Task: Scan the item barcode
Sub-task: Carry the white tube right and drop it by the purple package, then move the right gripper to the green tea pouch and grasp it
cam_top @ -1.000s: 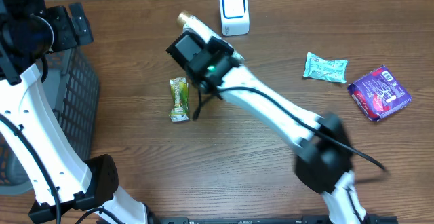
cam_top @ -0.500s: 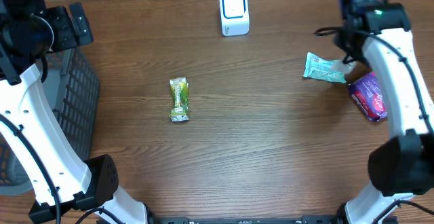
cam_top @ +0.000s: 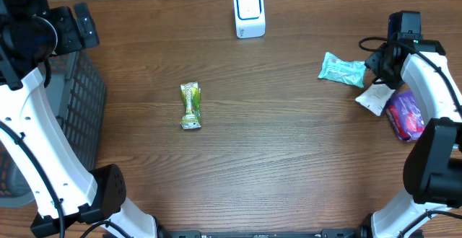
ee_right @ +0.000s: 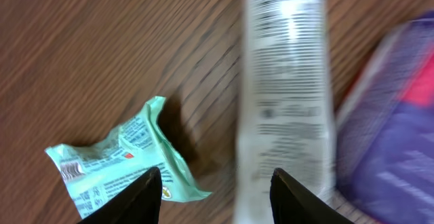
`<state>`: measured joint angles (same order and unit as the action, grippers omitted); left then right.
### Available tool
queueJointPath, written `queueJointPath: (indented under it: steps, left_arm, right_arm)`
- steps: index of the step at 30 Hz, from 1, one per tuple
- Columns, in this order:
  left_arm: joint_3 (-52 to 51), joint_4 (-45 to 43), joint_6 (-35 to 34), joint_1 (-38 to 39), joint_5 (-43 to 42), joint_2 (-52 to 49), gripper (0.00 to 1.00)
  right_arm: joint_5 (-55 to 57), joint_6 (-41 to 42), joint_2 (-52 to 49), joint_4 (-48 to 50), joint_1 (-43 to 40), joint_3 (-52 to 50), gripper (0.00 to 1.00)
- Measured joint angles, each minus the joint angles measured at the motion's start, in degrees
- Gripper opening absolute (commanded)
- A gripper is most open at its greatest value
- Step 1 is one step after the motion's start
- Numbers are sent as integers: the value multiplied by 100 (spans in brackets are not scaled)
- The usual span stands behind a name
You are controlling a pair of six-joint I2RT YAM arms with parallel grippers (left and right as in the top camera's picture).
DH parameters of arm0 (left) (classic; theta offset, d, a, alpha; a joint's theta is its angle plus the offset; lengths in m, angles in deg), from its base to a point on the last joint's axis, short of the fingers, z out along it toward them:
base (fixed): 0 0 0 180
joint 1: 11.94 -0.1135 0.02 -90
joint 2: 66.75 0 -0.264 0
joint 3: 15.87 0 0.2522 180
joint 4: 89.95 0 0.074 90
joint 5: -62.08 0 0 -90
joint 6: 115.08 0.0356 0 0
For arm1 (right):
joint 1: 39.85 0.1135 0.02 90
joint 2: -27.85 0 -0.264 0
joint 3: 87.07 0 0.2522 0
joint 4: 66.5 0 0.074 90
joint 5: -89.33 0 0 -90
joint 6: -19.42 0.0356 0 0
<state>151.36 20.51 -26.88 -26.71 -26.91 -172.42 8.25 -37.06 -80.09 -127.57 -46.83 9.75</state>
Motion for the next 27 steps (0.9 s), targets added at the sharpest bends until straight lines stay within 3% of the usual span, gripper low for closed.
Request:
queueJointPath:
  steps: [5, 7, 11, 18, 27]
  left_arm:
    - [0, 0, 2, 0, 0, 0, 100]
    - [0, 0, 0, 0, -2, 0, 100]
    - [0, 0, 0, 0, -2, 0, 100]
    - [0, 2, 0, 0, 0, 0, 100]
    - [0, 0, 2, 0, 0, 0, 100]
  right_arm:
    - [-1001, -623, 0, -393, 11, 354, 54]
    - [-1517, -892, 22, -494, 68, 612, 58]
    - [-2468, -1257, 205, -431, 544, 898, 61]
    - [-3233, -1399, 92, 166, 2474, 922, 63]
    - [-3108, -1045, -1145, 1690, 4590, 931, 64]
